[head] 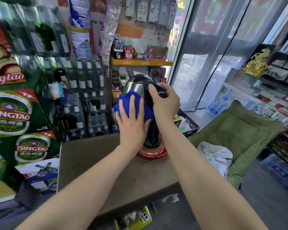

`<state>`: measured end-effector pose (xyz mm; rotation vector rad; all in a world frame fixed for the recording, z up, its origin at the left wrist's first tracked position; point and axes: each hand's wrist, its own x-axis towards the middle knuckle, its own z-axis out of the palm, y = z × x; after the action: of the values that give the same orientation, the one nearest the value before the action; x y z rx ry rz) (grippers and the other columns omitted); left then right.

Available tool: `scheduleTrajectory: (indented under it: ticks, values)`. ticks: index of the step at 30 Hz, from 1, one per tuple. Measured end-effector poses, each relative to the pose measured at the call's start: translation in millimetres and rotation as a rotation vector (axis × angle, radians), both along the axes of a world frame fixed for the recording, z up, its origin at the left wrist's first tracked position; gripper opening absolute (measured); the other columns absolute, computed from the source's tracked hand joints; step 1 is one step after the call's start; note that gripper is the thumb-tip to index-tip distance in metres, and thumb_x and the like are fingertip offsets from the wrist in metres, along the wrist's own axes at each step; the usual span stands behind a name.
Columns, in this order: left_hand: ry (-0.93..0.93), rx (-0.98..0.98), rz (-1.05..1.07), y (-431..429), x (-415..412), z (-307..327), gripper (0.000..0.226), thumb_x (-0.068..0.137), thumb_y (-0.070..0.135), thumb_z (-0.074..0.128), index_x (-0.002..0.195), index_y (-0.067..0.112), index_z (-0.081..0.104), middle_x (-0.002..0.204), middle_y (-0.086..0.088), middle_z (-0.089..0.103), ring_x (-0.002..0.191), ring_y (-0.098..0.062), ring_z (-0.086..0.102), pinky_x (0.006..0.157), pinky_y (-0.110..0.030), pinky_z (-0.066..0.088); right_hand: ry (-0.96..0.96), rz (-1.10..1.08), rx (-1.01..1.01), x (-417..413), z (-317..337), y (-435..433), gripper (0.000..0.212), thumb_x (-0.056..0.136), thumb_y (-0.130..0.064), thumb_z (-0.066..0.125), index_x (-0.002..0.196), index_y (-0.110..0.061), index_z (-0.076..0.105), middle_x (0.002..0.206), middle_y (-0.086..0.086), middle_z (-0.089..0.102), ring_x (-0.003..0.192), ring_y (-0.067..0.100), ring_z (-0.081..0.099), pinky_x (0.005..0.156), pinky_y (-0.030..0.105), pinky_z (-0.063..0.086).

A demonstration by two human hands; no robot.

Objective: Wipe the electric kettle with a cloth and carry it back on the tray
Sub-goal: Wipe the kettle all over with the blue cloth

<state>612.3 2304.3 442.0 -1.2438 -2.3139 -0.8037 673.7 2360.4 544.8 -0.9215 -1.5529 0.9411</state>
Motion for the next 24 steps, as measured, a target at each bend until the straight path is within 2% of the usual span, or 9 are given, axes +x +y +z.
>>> scheduleTrajectory:
  ticks: [5, 8, 12, 13, 16, 18, 20, 21, 24]
  values:
    - [-0.091, 0.232, -0.183, 10, -41, 44, 0.060, 0.100, 0.040, 0.034, 0.154, 0.014, 0.025, 0.161, -0.014, 0.025, 0.146, -0.033, 0.025, 0.118, -0.051, 0.027, 0.000, 0.001, -0.011, 7, 9, 5, 0.041, 0.083, -0.046, 0.075, 0.118, -0.024, 0.072, 0.114, -0.007, 0.074, 0.113, 0.017, 0.064, 0.103, 0.043, 0.050]
    - [-0.180, 0.291, -0.176, 7, -32, 34, 0.059, 0.101, 0.041, 0.034, 0.154, 0.018, 0.023, 0.161, -0.010, 0.025, 0.148, -0.028, 0.024, 0.118, -0.050, 0.027, 0.036, -0.011, -0.041, 8, 7, 5, 0.039, 0.083, -0.043, 0.076, 0.117, -0.023, 0.073, 0.113, -0.007, 0.074, 0.112, 0.016, 0.065, 0.103, 0.042, 0.051]
    - [-0.451, 0.314, -0.153, -8, 4, -14, 0.066, 0.101, 0.044, 0.035, 0.157, 0.024, 0.007, 0.166, -0.007, 0.007, 0.151, -0.031, 0.010, 0.120, -0.054, 0.020, 0.120, -0.040, -0.032, 4, 6, 2, 0.037, 0.085, -0.041, 0.076, 0.117, -0.023, 0.072, 0.099, -0.017, 0.070, 0.092, -0.005, 0.063, 0.085, 0.014, 0.050]
    - [-0.535, 0.336, -0.154, -8, 8, -21, 0.066, 0.101, 0.042, 0.036, 0.157, 0.024, 0.005, 0.166, -0.007, 0.005, 0.152, -0.029, 0.008, 0.121, -0.052, 0.017, 0.118, -0.027, -0.013, 4, 2, 0, 0.035, 0.085, -0.041, 0.075, 0.116, -0.025, 0.070, 0.099, -0.019, 0.068, 0.091, -0.007, 0.062, 0.085, 0.014, 0.049]
    - [-0.733, 0.445, -0.095, -2, 8, -27, 0.061, 0.104, 0.036, 0.033, 0.157, 0.020, 0.007, 0.166, -0.007, 0.008, 0.152, -0.024, 0.009, 0.122, -0.040, 0.011, 0.093, 0.053, 0.035, 4, -18, -7, 0.029, 0.086, -0.039, 0.076, 0.111, -0.030, 0.066, 0.104, -0.017, 0.071, 0.097, 0.001, 0.066, 0.094, 0.031, 0.055]
    - [-0.879, 0.507, -0.040, 0, 0, -31, 0.056, 0.105, 0.037, 0.026, 0.156, 0.016, 0.016, 0.163, -0.009, 0.020, 0.150, -0.023, 0.019, 0.117, -0.028, 0.013, 0.105, 0.105, 0.026, 9, -35, -7, 0.031, 0.084, -0.036, 0.079, 0.111, -0.029, 0.066, 0.100, -0.018, 0.071, 0.093, -0.004, 0.067, 0.088, 0.023, 0.056]
    - [-1.028, 0.514, 0.054, 0, -14, -39, 0.054, 0.105, 0.040, 0.022, 0.152, 0.014, 0.030, 0.156, -0.011, 0.036, 0.143, -0.027, 0.033, 0.115, -0.030, 0.022, 0.098, 0.165, -0.022, 17, -54, -3, 0.032, 0.082, -0.032, 0.081, 0.110, -0.031, 0.065, 0.100, -0.021, 0.071, 0.093, -0.006, 0.067, 0.084, 0.016, 0.054]
    - [-1.091, 0.502, 0.106, 0, -22, -44, 0.054, 0.105, 0.042, 0.021, 0.150, 0.014, 0.034, 0.153, -0.012, 0.041, 0.140, -0.028, 0.037, 0.113, -0.034, 0.026, 0.090, 0.206, -0.067, 21, -65, 1, 0.033, 0.081, -0.030, 0.081, 0.109, -0.034, 0.064, 0.102, -0.020, 0.072, 0.096, -0.005, 0.068, 0.086, 0.017, 0.055]
    - [-1.229, 0.482, 0.180, 0, -42, -64, 0.052, 0.104, 0.044, 0.026, 0.146, 0.018, 0.042, 0.146, -0.010, 0.049, 0.133, -0.029, 0.046, 0.112, -0.036, 0.032, 0.071, 0.336, -0.232, 33, -107, 8, 0.040, 0.078, -0.017, 0.082, 0.107, -0.037, 0.064, 0.111, -0.004, 0.074, 0.105, 0.014, 0.071, 0.096, 0.037, 0.057]
